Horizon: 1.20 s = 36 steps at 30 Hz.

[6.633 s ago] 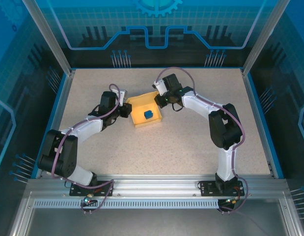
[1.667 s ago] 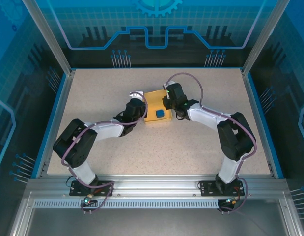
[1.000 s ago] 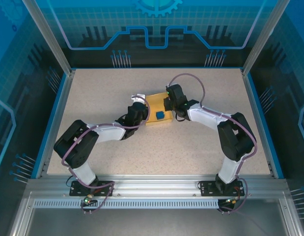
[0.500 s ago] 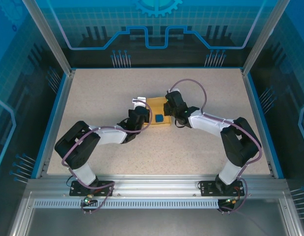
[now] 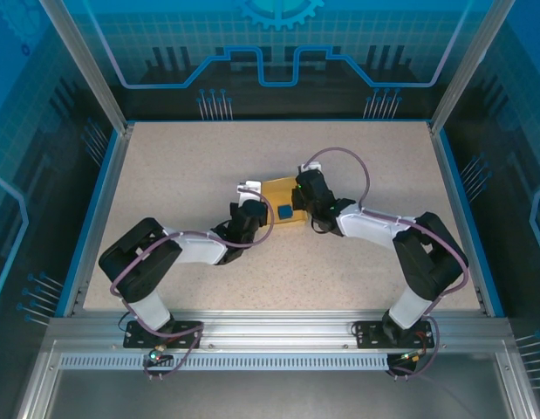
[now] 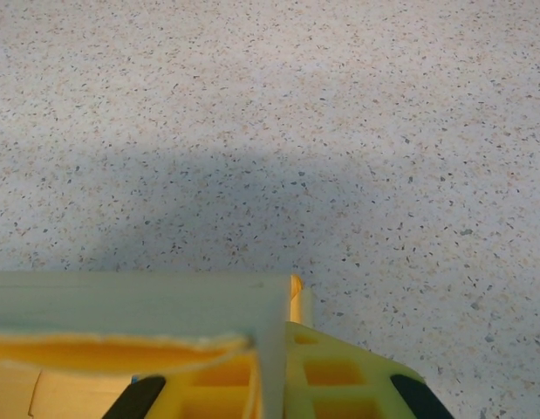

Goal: Fold the paper box

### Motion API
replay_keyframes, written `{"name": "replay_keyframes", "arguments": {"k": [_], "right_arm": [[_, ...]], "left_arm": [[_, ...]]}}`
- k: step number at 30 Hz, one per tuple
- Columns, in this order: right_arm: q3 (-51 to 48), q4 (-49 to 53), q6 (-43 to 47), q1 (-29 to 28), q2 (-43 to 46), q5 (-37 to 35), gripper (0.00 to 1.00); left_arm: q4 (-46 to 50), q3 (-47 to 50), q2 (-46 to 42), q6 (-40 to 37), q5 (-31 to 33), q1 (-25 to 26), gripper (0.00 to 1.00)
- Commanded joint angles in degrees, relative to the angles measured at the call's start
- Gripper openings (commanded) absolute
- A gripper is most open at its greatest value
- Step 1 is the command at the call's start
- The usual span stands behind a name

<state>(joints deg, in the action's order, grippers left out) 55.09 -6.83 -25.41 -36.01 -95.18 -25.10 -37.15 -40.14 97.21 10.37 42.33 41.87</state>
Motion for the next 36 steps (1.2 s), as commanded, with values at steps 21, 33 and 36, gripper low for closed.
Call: {"name": "replay_keyframes", "arguments": {"k": [21,33,36], "right_arm": [[-7.9,-11.2,2.0,-2.7,2.8,-1.1,0.08],[-12.5,-14.9,3.1,-3.7,3.7,-3.3,0.07],[-13.6,-16.1,3.6,-4.3,4.2,-4.5,0.07]], "left_arm": [[-11.2,5.3,2.4,-3.7,6.0,5.7,0.01],[-12.3,7.4,2.8,-3.6,6.2,6.1,0.06],[-12.4,7.7,2.6,-3.7,6.2,6.2,0.07]]}}
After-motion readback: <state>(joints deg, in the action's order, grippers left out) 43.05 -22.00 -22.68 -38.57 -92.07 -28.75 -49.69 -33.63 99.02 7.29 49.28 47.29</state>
